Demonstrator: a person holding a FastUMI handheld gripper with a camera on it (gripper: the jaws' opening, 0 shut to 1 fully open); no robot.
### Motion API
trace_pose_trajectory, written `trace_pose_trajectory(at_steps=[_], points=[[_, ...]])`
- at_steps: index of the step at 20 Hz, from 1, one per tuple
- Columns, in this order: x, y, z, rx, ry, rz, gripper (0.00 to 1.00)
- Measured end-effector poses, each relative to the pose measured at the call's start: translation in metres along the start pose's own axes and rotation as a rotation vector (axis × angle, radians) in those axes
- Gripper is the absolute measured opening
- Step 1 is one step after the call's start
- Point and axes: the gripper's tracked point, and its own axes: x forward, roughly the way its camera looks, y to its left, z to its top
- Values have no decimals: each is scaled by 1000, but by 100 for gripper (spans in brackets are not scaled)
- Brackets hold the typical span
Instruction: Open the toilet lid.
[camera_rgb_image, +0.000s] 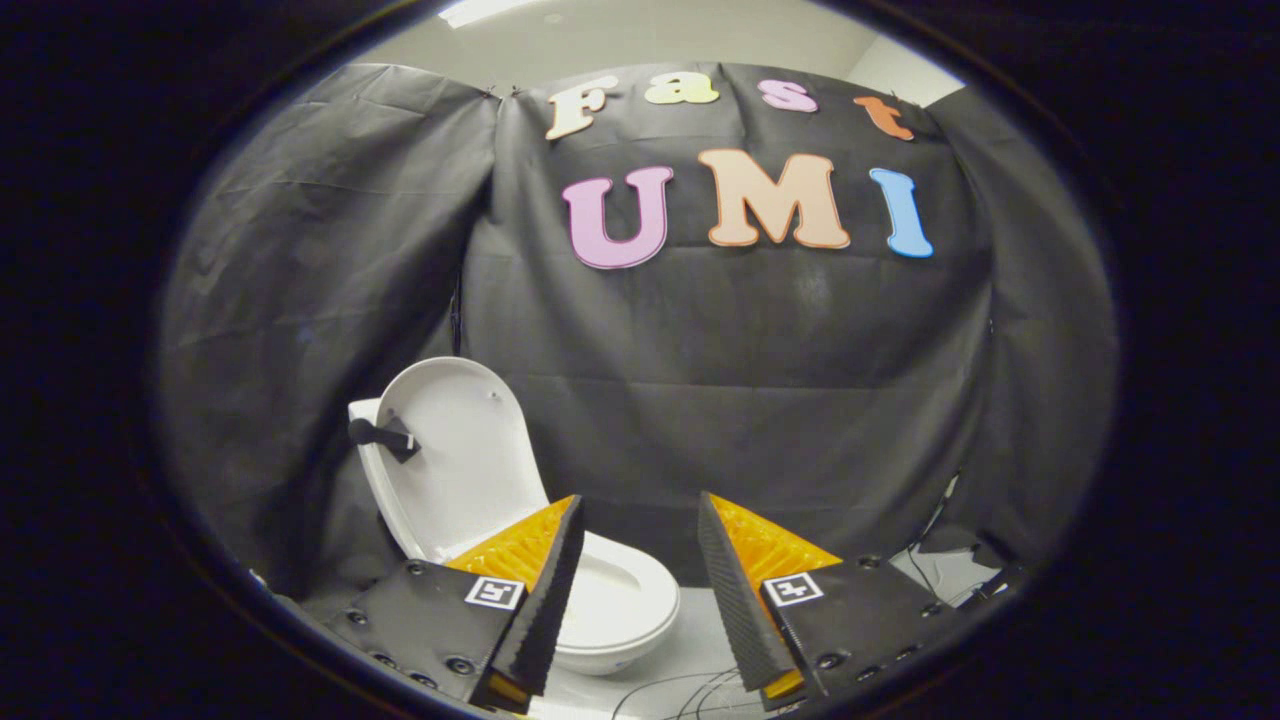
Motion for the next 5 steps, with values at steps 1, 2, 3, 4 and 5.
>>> trace_pose_trajectory(at_steps=[1, 2, 3, 4, 5], points=[[-3, -5, -4, 9, 10, 9, 72], [-7, -12, -6, 23, 15, 13, 72], [-9, -20, -9, 39, 19, 6, 72], [-13, -27, -14, 56, 26, 3, 72], [-17, -33, -19, 67, 34, -4, 72]])
